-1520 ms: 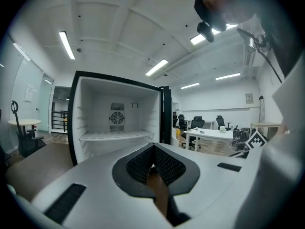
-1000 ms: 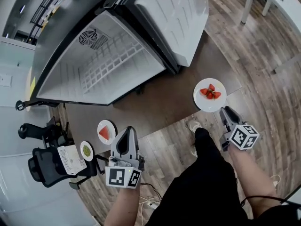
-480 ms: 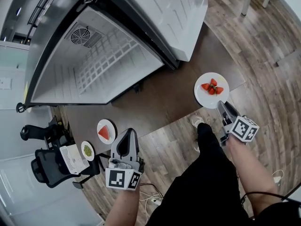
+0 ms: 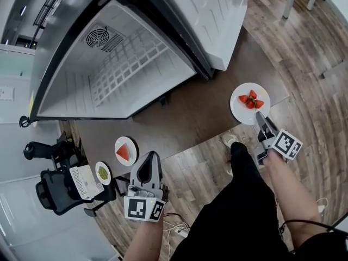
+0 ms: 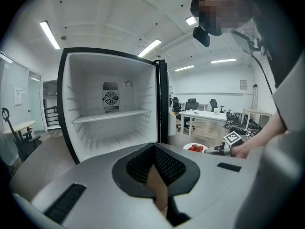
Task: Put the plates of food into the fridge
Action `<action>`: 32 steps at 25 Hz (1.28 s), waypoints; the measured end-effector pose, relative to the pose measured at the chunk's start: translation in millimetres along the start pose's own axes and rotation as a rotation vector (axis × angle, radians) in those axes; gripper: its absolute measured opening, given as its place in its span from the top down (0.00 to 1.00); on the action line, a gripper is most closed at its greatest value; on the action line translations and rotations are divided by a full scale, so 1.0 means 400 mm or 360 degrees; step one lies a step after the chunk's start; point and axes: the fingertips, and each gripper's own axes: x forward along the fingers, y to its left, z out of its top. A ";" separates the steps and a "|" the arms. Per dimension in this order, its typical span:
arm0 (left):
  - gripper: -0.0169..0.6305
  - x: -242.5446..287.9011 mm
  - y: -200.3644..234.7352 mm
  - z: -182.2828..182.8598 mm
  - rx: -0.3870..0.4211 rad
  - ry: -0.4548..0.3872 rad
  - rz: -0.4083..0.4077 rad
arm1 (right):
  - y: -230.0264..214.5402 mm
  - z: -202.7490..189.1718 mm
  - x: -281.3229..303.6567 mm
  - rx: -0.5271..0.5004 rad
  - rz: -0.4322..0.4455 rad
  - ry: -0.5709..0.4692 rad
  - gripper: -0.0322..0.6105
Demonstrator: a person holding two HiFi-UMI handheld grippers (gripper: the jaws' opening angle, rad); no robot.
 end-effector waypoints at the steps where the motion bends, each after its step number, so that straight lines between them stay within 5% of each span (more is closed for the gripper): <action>1: 0.97 -0.002 0.002 -0.001 -0.0003 0.0001 0.0000 | 0.002 0.000 -0.002 0.0010 0.0015 -0.0005 0.74; 17: 0.97 -0.069 0.046 0.036 -0.0033 -0.0069 0.0035 | 0.049 0.012 -0.049 -0.0001 0.0017 -0.0064 0.92; 23: 0.97 -0.099 0.056 0.049 -0.0062 -0.0109 0.0075 | 0.179 0.024 -0.032 0.0143 0.0362 -0.0084 0.93; 32: 0.97 -0.134 0.096 0.115 -0.0084 -0.0216 0.0152 | 0.316 -0.014 -0.006 0.0156 0.0426 0.0052 0.93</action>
